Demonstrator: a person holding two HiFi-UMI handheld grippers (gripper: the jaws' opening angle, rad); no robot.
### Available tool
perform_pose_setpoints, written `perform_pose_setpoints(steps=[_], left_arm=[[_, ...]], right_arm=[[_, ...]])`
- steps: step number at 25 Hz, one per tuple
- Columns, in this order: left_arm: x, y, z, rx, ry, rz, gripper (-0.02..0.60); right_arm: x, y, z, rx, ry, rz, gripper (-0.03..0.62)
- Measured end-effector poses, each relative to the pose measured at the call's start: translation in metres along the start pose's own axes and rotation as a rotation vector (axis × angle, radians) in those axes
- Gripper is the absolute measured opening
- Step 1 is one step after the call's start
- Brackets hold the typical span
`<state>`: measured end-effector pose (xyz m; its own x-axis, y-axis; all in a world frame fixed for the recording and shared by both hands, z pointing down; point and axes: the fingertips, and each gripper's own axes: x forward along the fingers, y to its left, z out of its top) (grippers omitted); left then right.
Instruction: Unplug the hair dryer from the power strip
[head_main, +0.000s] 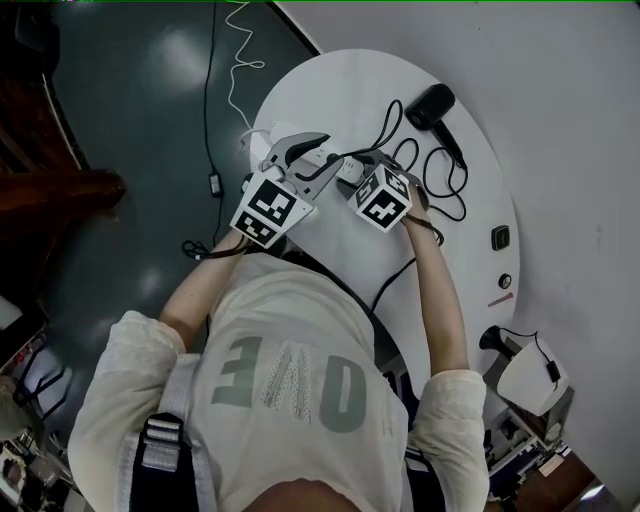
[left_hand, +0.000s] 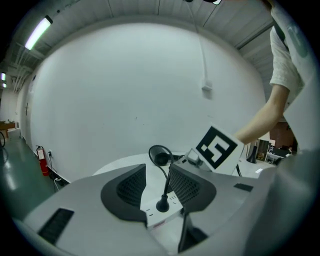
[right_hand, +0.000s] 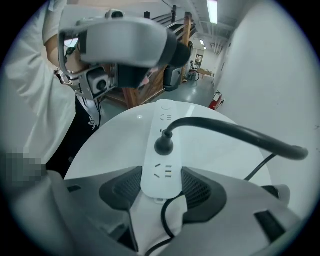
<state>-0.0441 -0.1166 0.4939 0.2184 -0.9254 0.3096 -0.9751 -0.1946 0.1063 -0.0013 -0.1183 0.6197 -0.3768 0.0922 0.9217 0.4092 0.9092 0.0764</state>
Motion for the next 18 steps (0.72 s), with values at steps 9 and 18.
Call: perform_pose_setpoints(steps=[9,18], left_arm=[[0.038,-0.012,-0.051,0.126,0.07,-0.011,0.15],[0.047,-0.016,-0.061,0.115,0.076,-0.01,0.054]], right_arm=[[0.0,0.001,0.0,0.004,0.0,0.002,0.253],[0.001,0.001,0.0,0.008,0.016,0.0,0.253]])
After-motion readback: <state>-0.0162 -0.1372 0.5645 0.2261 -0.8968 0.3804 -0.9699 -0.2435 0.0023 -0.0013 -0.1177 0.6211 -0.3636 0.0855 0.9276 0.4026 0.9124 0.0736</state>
